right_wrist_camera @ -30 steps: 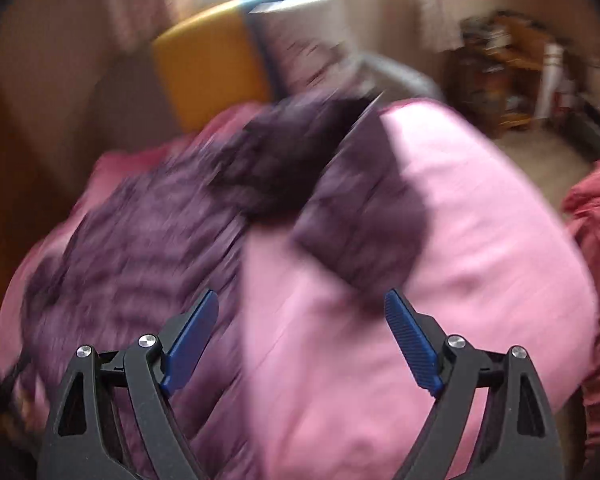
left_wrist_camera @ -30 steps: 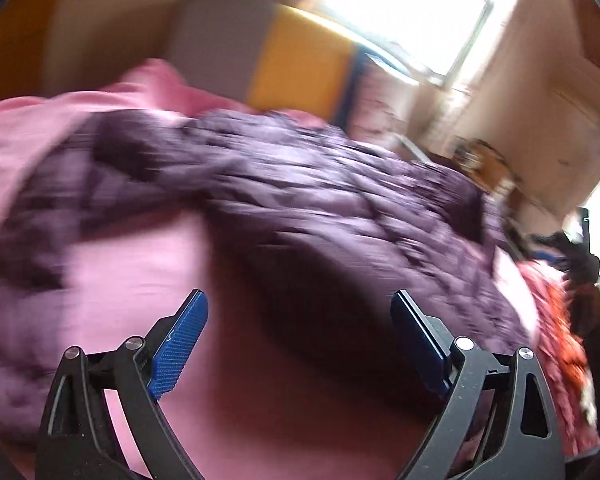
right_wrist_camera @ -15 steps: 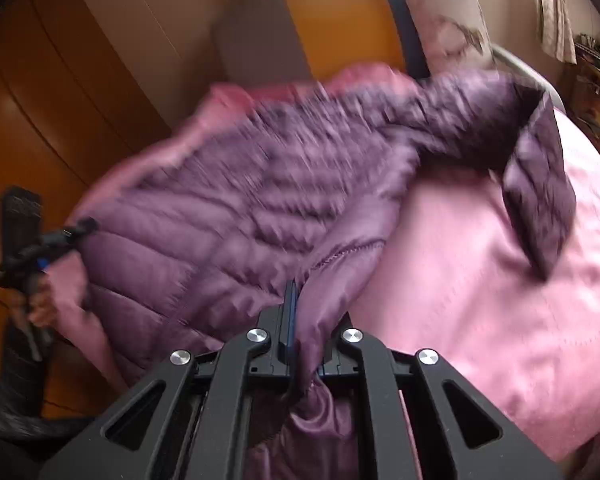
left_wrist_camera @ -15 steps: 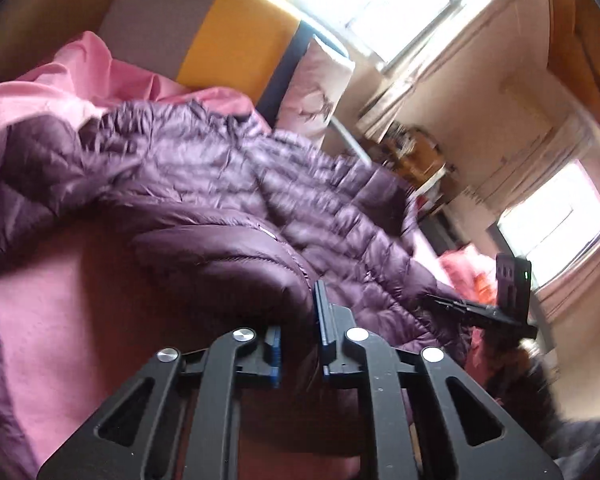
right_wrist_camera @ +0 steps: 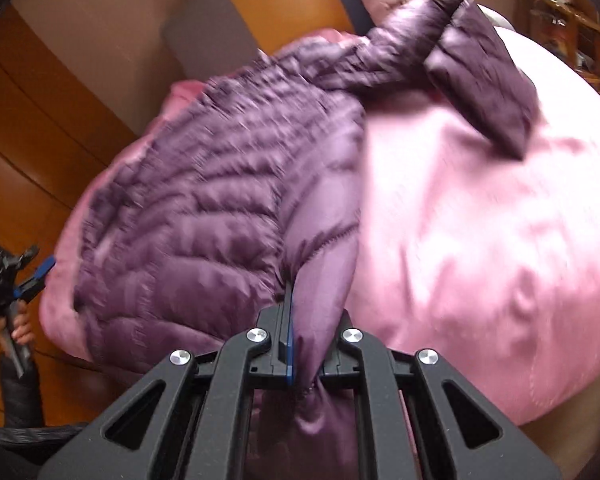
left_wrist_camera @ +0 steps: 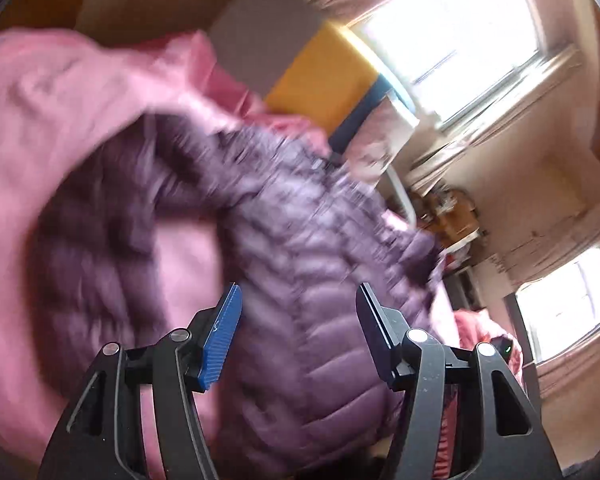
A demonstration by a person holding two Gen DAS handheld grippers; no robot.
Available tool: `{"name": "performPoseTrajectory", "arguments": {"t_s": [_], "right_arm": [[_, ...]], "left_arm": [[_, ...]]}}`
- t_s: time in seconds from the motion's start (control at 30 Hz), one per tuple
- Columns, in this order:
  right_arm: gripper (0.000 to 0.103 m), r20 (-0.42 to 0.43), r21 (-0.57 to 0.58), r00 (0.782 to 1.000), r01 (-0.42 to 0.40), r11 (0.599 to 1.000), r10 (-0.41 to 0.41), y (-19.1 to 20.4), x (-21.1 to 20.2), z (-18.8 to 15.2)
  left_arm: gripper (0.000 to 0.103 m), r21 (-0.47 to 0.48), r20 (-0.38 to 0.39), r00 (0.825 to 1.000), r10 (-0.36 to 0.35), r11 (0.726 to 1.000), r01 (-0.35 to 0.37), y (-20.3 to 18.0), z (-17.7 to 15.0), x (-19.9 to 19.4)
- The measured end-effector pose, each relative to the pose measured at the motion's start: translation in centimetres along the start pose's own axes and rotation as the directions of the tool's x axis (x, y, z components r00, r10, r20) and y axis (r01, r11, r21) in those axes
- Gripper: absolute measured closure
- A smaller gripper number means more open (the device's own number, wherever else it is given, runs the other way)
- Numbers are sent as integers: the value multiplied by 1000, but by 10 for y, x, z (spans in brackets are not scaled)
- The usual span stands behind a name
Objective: Fold large clothes
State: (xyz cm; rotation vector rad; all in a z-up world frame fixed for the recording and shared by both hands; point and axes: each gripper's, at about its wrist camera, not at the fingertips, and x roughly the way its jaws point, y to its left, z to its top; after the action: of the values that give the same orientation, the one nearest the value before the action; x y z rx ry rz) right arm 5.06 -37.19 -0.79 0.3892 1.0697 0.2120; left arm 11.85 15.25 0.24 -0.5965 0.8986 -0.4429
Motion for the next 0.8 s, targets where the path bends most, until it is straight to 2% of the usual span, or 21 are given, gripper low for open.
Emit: {"name": "performPoseTrajectory", "arguments": {"t_s": [0.1,0.2,0.23,0.27,0.3,0.37,0.47,0.67,0.73,0.77,0.8], "right_arm": [[90,-18,14,999,26,1000,-26,-6,12,-7],[90,-29,18,999,38,999,-38,-12,22,-12],[91,-29,11,999,38,999,-38,-10,26,-12],[93,-26,-1,999,37,999,-37,-6,25,-13],[95,-20,-13,999,31,999,-31,-4,27,-13],[96,1,-37,1000,13,999,-13,6,19,-15],[97,6,-81,1000,-25,996,25,17,8,-24],[96,-78,-95,996,23,995,-30,10,31,-59],[86,-75,-91,996,43,995,-50,6,32,-59],[74,-69,-91,996,56,994,-62,6,30,-56],[66,-59,-95,996,66,993,-72,6,27,-53]], "left_arm": [[45,-14,-70,998,12,1000,-13,16,-37,23],[46,-22,-139,990,-3,1000,-1,20,-65,46],[52,-1,-170,985,-2,1000,1,18,-76,56],[78,35,-185,982,25,999,-19,15,-85,63],[90,77,-194,979,62,996,-47,11,-92,68],[98,72,-171,983,62,996,-50,12,-96,64],[100,87,-138,986,94,993,-82,14,-101,46],[100,38,-146,980,137,990,-133,27,-119,28],[99,37,-139,979,148,989,-144,21,-122,25],[95,33,-130,978,164,986,-161,18,-121,23],[87,32,-119,978,172,985,-169,15,-116,25]]}}
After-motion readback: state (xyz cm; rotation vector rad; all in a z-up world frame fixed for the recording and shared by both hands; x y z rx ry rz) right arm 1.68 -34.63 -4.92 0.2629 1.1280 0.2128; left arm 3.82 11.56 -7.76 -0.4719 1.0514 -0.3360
